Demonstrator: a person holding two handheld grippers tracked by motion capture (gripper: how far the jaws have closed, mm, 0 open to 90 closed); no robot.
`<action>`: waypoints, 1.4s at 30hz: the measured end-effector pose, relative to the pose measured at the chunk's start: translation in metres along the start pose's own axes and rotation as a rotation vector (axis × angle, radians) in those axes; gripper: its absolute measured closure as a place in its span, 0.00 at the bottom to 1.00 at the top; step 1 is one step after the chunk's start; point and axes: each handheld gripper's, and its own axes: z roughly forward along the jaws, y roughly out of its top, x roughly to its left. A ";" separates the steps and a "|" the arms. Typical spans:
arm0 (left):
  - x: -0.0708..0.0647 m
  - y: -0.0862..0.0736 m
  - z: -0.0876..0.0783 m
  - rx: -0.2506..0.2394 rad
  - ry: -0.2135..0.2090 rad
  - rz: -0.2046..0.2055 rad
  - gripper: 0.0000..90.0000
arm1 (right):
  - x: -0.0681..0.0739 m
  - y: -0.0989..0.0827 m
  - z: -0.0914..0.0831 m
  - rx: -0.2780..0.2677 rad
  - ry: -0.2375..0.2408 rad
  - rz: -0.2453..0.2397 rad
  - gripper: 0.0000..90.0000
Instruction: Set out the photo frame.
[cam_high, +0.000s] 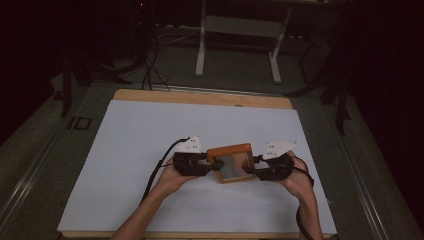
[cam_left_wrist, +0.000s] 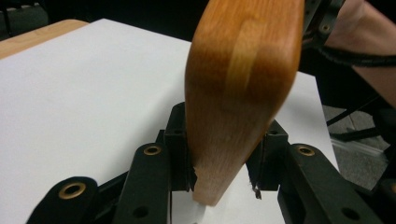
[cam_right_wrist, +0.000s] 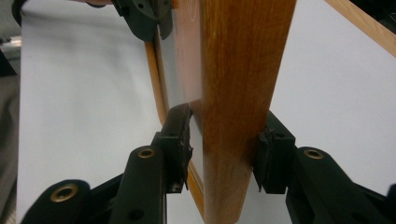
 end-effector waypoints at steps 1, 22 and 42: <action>0.001 0.000 -0.005 -0.006 -0.003 -0.015 0.73 | 0.000 0.000 0.002 -0.015 0.013 0.011 0.68; 0.010 -0.001 -0.035 -0.036 0.023 -0.061 0.72 | 0.004 0.015 0.026 -0.060 0.058 0.077 0.68; 0.041 -0.015 -0.050 0.002 0.097 -0.180 0.67 | -0.002 0.014 0.079 -0.094 0.096 0.272 0.66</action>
